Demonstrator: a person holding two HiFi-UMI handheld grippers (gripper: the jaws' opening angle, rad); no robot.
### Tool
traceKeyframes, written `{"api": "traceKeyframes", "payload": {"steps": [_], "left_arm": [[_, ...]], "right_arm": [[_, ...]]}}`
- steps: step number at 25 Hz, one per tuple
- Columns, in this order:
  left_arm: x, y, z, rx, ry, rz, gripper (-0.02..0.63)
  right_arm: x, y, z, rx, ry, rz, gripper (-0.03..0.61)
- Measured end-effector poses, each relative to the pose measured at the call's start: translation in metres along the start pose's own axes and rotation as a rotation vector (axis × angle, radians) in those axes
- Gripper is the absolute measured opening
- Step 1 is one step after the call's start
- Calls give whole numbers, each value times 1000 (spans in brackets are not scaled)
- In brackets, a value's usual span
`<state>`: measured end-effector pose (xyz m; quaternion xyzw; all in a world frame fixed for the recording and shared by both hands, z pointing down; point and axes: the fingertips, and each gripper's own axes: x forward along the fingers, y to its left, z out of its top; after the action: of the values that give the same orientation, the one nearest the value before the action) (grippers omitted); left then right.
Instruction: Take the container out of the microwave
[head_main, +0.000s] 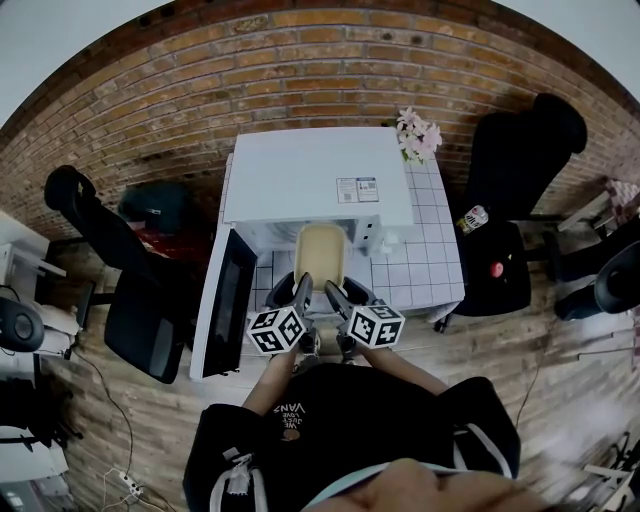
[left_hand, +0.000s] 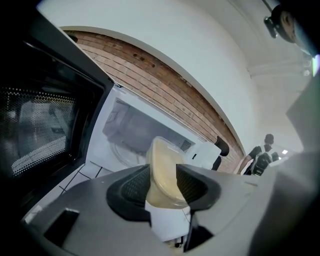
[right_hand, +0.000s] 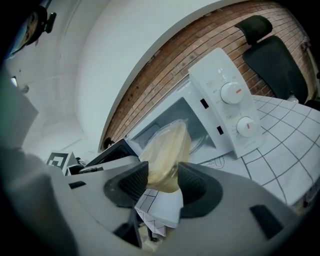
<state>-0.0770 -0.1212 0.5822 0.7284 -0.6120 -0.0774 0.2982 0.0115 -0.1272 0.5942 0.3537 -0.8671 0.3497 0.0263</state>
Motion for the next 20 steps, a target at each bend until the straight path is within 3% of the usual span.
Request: {"api": "traceKeyframes", "payload": {"steps": [20], "left_arm": [[-35,-16,-32,-17,-30,48,166]], "right_arm": [[-33,0,-27,-22,54,55,175]]}}
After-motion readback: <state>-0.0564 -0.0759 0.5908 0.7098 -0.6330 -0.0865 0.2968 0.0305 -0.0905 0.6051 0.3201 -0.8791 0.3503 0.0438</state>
